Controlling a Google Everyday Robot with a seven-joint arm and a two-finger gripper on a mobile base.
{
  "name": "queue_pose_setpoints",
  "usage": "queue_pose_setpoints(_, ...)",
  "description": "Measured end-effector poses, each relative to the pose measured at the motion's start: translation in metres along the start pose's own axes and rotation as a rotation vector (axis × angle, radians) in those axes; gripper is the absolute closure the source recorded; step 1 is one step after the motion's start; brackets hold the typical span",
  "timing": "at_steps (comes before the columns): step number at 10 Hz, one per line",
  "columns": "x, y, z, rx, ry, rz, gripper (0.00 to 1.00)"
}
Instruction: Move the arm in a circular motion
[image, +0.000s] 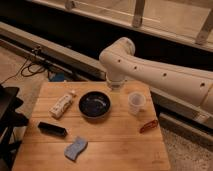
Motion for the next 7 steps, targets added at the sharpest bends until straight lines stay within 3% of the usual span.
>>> queue_pose_setpoints(3, 0.023, -0.006, 0.015, -0.027, 0.034, 0.046, 0.20)
queue_pose_setpoints(5, 0.067, 0.005, 0.022, -0.054, 0.051, 0.134, 0.20)
queue_pose_setpoints(7, 0.123, 0.008, 0.026, -0.069, 0.066, 0.269, 0.20)
